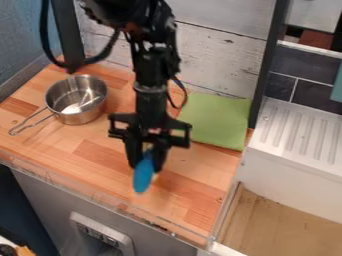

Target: Put the fork in the lower right corner of the table

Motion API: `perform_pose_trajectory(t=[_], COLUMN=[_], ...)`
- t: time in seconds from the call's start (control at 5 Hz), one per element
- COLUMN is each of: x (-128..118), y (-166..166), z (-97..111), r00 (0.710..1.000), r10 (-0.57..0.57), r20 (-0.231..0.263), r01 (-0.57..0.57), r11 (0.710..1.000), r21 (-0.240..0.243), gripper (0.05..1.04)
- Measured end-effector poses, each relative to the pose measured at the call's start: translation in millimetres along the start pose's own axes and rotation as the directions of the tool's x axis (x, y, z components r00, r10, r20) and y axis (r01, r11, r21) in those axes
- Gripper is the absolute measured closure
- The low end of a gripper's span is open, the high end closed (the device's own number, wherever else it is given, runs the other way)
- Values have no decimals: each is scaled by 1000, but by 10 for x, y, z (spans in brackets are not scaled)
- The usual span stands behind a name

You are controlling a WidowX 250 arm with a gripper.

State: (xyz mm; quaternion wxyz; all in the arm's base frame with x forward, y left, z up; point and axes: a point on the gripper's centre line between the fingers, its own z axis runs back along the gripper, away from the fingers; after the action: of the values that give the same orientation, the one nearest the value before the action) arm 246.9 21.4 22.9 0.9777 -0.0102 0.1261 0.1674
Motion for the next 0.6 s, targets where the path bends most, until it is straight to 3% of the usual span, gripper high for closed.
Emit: perform_pose_trajectory(t=[0.6], x=[247], y=[364], z=[91], r00=[997], r10=[77], r20=[19], r01=[-78], r11=[997], r21=[8], gripper=[687])
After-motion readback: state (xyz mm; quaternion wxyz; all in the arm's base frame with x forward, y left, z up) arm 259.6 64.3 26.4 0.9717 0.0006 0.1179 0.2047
